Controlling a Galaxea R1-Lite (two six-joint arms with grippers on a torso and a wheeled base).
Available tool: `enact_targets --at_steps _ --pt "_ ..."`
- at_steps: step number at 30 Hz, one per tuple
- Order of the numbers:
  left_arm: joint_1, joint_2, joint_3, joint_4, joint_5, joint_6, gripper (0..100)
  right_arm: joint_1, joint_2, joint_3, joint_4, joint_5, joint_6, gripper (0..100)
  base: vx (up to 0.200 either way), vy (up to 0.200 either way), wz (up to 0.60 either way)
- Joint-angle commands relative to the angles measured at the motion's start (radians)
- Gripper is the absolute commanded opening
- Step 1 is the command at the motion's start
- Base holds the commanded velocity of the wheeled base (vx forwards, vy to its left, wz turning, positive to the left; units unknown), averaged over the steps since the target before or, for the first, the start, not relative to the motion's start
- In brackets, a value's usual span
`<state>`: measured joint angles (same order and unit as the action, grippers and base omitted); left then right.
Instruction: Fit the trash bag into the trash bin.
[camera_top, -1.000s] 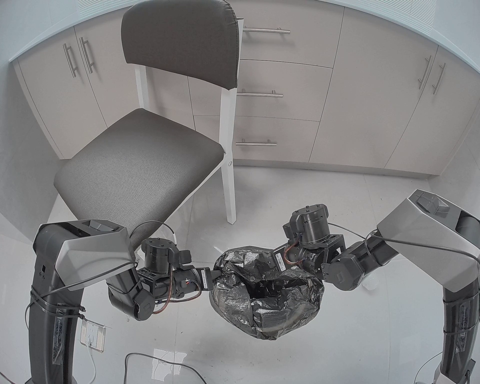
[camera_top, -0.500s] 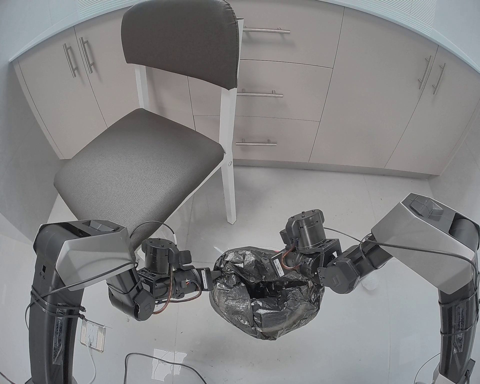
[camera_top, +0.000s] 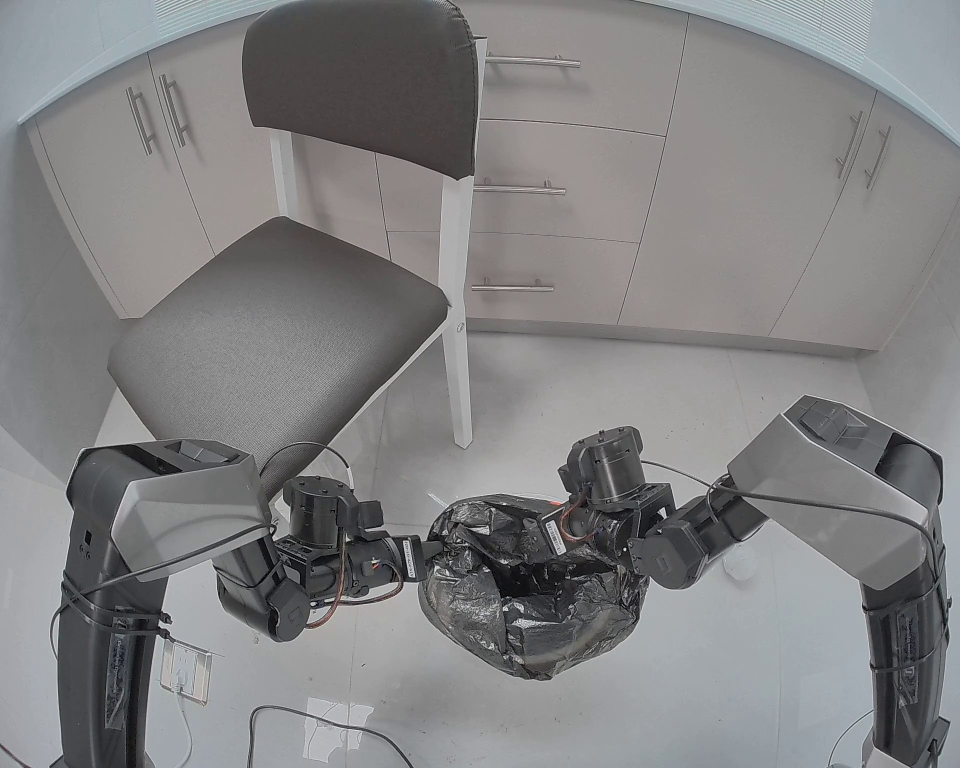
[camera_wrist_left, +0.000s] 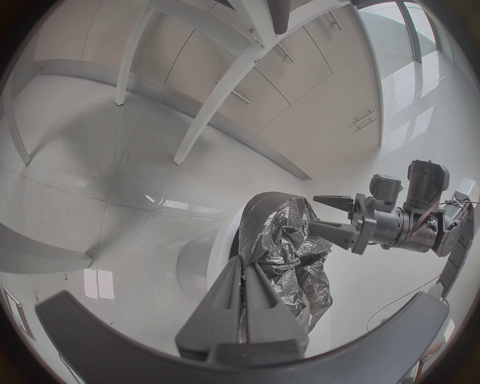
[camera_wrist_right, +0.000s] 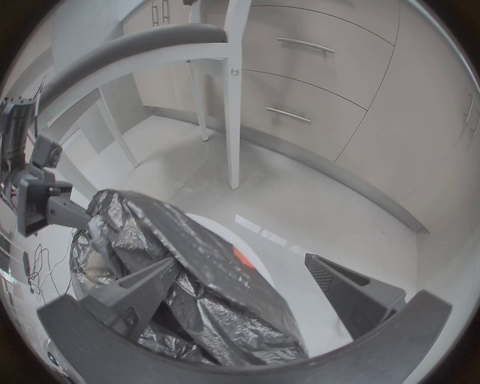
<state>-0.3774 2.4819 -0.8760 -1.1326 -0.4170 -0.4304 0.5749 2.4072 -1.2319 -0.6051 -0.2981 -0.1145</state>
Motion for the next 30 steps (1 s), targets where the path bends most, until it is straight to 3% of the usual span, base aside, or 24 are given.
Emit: enact_targets --at_steps 1,30 --pt "0.000 0.002 0.002 -0.001 0.000 -0.001 0 -0.026 0.023 -0.043 -0.001 -0.004 -0.001 100 0.000 0.000 0.00" --pt "0.008 0.002 -0.009 -0.001 0.000 -0.007 0 -0.047 0.196 -0.319 0.005 -0.044 0.012 100 0.000 0.000 0.00"
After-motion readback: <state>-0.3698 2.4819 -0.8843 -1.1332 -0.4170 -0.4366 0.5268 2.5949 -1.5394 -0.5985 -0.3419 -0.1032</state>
